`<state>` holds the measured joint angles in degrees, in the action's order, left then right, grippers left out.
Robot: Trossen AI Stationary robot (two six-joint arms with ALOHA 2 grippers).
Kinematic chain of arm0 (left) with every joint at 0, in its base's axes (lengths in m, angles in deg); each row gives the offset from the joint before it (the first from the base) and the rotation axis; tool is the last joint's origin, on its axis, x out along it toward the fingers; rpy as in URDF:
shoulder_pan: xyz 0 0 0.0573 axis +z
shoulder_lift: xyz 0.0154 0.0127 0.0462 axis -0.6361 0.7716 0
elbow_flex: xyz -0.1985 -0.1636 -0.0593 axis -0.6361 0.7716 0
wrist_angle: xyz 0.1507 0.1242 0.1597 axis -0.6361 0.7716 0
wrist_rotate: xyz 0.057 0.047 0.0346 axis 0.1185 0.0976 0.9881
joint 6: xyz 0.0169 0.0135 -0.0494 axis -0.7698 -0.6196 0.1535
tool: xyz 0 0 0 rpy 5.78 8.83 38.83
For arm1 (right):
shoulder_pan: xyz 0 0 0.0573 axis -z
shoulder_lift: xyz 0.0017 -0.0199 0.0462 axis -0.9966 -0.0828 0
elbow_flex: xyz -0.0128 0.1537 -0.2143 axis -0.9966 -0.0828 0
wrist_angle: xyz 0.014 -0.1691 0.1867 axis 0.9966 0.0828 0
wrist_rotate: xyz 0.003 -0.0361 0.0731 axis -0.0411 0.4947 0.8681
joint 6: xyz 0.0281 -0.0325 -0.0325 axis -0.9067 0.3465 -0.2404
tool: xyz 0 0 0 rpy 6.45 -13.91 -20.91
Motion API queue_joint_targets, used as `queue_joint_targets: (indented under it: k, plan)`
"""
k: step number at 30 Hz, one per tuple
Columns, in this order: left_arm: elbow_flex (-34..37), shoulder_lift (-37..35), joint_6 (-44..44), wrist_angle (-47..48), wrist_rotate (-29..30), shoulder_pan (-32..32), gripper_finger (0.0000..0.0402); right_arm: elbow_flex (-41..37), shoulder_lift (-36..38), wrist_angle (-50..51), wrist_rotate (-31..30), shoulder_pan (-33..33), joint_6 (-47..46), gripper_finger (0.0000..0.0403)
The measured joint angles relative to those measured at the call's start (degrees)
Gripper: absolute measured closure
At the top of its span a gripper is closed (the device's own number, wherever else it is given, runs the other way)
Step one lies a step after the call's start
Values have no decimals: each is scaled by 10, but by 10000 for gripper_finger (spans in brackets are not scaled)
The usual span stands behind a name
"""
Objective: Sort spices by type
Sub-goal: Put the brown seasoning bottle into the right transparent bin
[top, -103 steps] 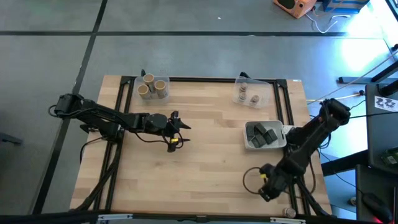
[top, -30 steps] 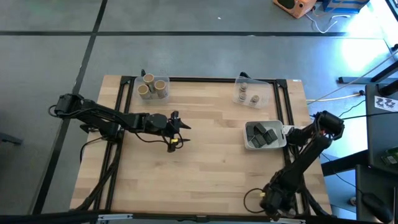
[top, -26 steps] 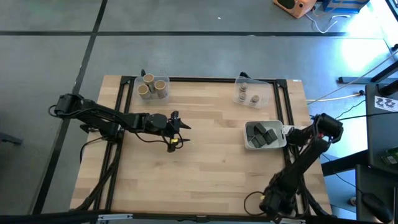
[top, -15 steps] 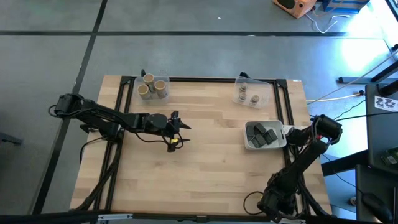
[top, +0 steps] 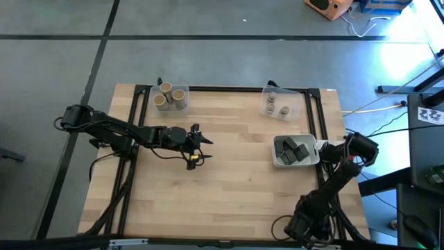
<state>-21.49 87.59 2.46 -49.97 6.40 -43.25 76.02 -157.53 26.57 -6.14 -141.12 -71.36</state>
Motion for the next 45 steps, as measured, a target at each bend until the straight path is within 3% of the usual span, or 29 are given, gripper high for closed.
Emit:
queue_joint_targets:
  k: [16, 23, 30, 45]
  plan:
    - [0, 0, 2, -1, 0, 0, 153, 0, 14, 40, -62, 56, 66, 402]
    - [0, 0, 2, -1, 0, 0, 153, -1, 56, 97, -147, 97, 74, 402]
    - [0, 0, 2, -1, 0, 0, 153, 0, 90, 134, -282, 137, 98, 402]
    - [0, 0, 2, 0, 0, 0, 153, 3, 98, 137, -421, 142, 119, 390]
